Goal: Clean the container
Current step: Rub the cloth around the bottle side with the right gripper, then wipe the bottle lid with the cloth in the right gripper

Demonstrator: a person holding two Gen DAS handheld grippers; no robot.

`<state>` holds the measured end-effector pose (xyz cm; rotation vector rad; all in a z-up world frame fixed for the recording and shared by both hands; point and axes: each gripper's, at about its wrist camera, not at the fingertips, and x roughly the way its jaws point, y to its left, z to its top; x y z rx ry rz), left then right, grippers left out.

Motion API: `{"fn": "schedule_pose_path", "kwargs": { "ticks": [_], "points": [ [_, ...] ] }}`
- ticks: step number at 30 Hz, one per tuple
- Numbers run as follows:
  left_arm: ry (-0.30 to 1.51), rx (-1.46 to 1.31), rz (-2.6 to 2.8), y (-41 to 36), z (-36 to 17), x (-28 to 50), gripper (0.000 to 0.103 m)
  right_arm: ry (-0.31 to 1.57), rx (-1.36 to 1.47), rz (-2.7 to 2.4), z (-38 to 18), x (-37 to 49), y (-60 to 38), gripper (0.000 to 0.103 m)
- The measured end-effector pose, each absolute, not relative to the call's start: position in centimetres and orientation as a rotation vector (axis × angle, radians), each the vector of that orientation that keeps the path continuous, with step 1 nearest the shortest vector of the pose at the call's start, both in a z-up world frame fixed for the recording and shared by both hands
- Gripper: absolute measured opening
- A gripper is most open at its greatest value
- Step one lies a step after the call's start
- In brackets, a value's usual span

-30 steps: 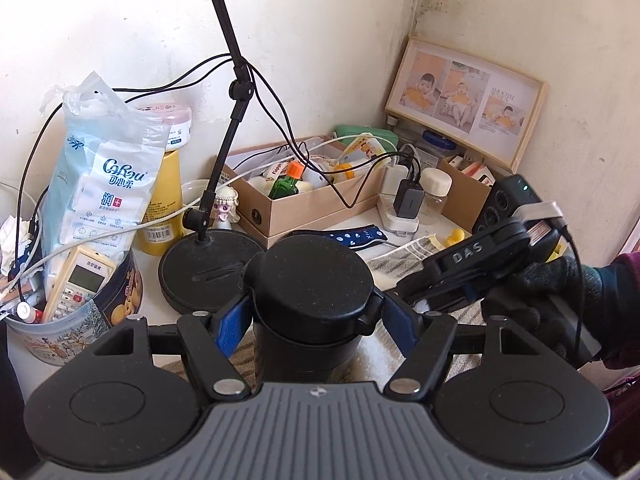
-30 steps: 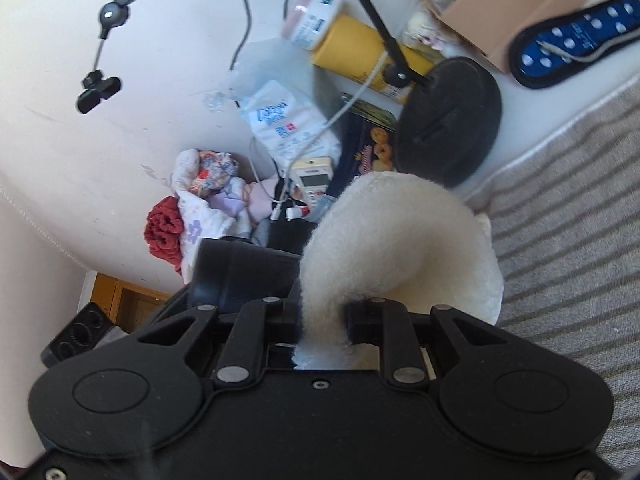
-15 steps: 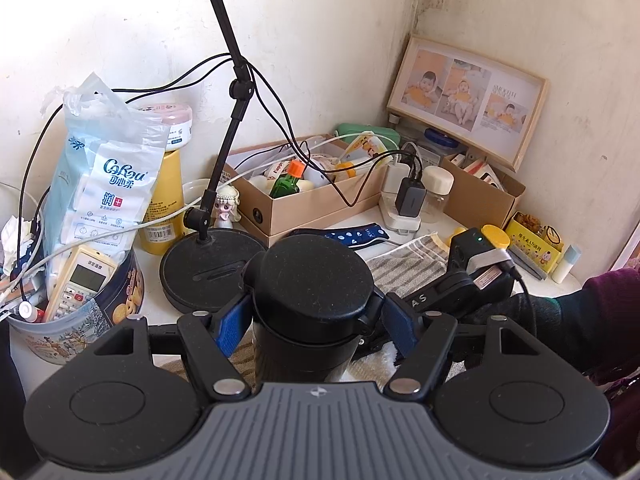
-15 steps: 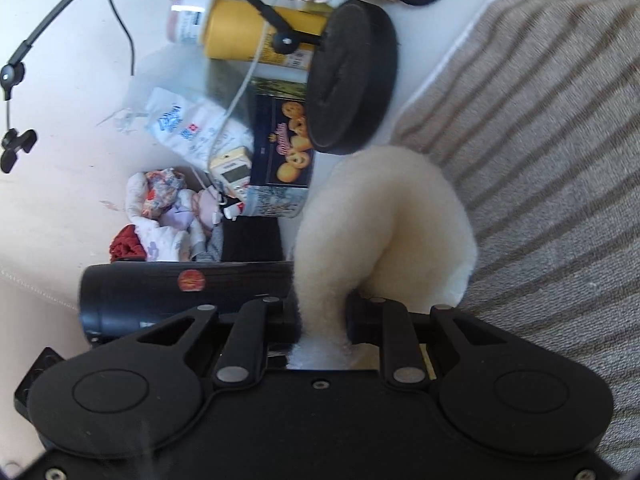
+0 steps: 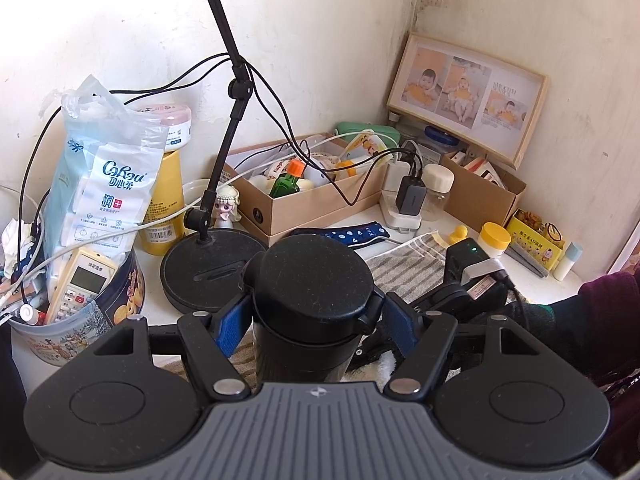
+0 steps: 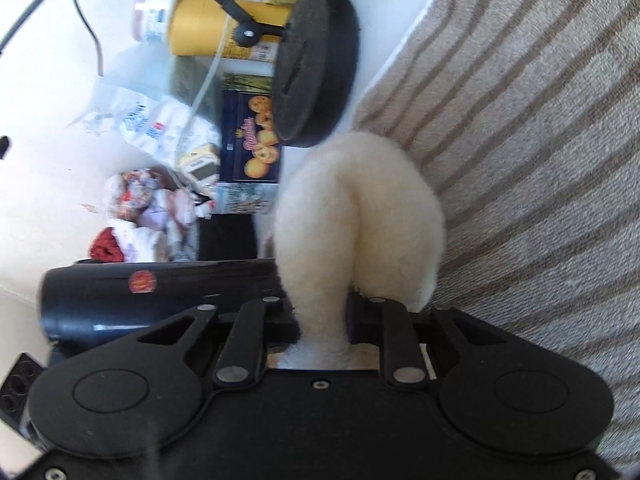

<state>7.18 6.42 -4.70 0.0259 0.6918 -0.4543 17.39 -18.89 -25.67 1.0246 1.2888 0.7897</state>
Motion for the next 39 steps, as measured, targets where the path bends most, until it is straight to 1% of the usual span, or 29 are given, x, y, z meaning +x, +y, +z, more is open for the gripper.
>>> {"fn": "schedule_pose_path", "kwargs": {
  "ticks": [4, 9, 14, 23, 26, 27, 28, 32, 36, 39],
  "points": [
    [0.707, 0.061, -0.453, 6.0, -5.0, 7.2, 0.070, 1.242, 1.082, 0.841, -24.5, 16.9, -19.3, 0.017],
    [0.707, 0.048, -0.451, 6.0, -5.0, 7.1, 0.070, 1.189, 1.132, 0.885, -22.7, 16.7, -19.6, 0.018],
    [0.745, 0.005, -0.376, 5.7, -4.7, 7.6, 0.071, 1.141, 1.145, 0.942, -20.5, 16.8, -19.6, 0.018],
    [0.795, -0.219, -0.100, 4.3, -3.4, 7.6, 0.074, 1.096, 1.123, 1.007, -17.8, 17.2, -19.6, 0.018],
    [0.772, -0.180, -0.064, 3.6, -3.7, 7.3, 0.074, 1.100, 1.124, 1.008, -17.7, 17.0, -20.0, 0.018],
    [0.758, -0.157, -0.062, 3.5, -3.8, 7.2, 0.072, 1.101, 1.129, 1.007, -17.7, 17.0, -20.1, 0.018],
    [0.753, -0.130, -0.065, 3.5, -3.8, 7.2, 0.066, 1.102, 1.129, 1.006, -17.7, 17.0, -20.1, 0.018],
    [0.758, -0.069, -0.171, 4.5, -3.7, 7.7, 0.066, 1.096, 1.132, 1.012, -17.6, 16.9, -20.4, 0.018],
    [0.745, 0.137, -0.483, 5.2, -3.6, 8.3, 0.066, 1.086, 1.145, 1.011, -17.5, 16.8, -20.7, 0.018],
    [0.779, 0.182, -0.527, 5.8, -2.9, 9.2, 0.066, 1.086, 1.162, 1.007, -17.6, 16.9, -21.1, 0.018]
  ]
}}
